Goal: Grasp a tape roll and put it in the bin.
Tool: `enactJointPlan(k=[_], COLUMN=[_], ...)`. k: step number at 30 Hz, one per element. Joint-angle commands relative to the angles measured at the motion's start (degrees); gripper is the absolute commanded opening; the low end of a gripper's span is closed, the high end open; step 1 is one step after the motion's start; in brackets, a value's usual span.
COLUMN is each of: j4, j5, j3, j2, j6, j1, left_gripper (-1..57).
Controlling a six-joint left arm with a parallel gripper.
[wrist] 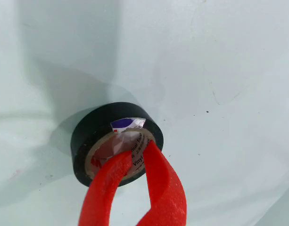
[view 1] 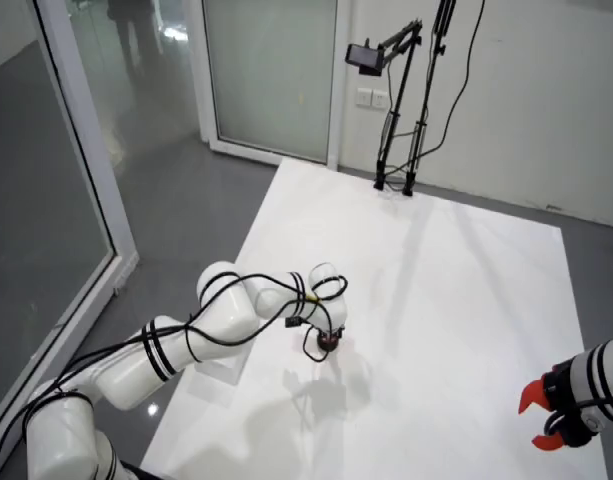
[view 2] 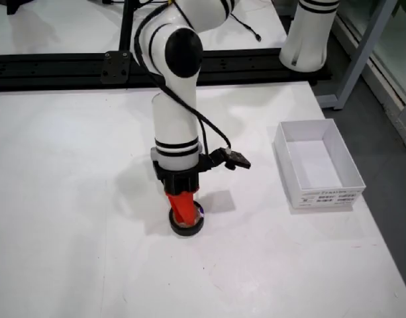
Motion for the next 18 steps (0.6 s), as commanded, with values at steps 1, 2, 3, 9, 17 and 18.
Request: enactJointPlan(k=[1,2,3,9,17,18], j4=[0.6,0.8,0.9,0.7,0.8,0.8], j5=[4.9,5.5,6.0,8.6,11.1,11.3], j3=[-5.5,-6.3,-6.9,-8.9,-11.4,-11.7], j2=[1.7,1.7,1.7,1.7,1.7,1.7], j6=[0.8,1.2,1.6,2.9,4.3,4.5], j1=[-0.3,-0.3,-0.4,-0.7,-1.1,-1.1], left_gripper=[9.0,9.6,9.8,10.8,11.0,11.0])
